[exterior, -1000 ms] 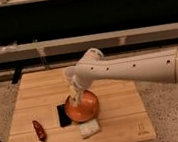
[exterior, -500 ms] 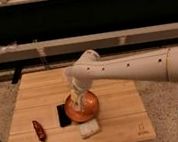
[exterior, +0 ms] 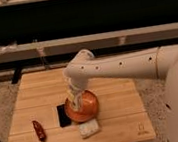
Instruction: Place the bottle in the ceramic bowl
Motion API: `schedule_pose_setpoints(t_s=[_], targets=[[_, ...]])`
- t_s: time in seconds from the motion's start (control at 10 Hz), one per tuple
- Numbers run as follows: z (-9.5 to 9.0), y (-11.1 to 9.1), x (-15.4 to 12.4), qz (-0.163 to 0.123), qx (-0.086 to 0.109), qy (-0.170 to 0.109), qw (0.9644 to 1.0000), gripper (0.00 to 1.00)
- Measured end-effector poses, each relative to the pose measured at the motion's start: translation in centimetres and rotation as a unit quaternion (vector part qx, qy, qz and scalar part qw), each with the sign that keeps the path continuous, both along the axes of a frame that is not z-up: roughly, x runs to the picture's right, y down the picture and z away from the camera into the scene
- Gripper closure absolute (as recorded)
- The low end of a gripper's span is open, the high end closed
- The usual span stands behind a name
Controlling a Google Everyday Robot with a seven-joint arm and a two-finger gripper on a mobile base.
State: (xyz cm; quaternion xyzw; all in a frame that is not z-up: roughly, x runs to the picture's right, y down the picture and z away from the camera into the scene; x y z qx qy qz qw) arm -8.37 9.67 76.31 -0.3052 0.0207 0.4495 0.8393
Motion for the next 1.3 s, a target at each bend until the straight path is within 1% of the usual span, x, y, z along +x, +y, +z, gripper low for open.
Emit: schedule_pose_setpoints(t_s=[0.2, 0.6, 0.8, 1.0, 1.3], targets=[[0.3, -0.1, -0.1, -0.002, 0.0, 0.002, 1.0, 0.2], [0.8, -0.3, 0.0, -0.006, 0.005, 0.017, 0.9998, 0.2], [0.9, -0.6, -0.1, -0.004, 0.012, 0.024, 0.9996, 0.2], [0.9, -1.1, -0.6, 0.004, 0.027, 0.018, 0.9995, 0.2], [0.9, -1.2, -0.6, 0.004, 0.028, 0.018, 0.9994, 0.2]])
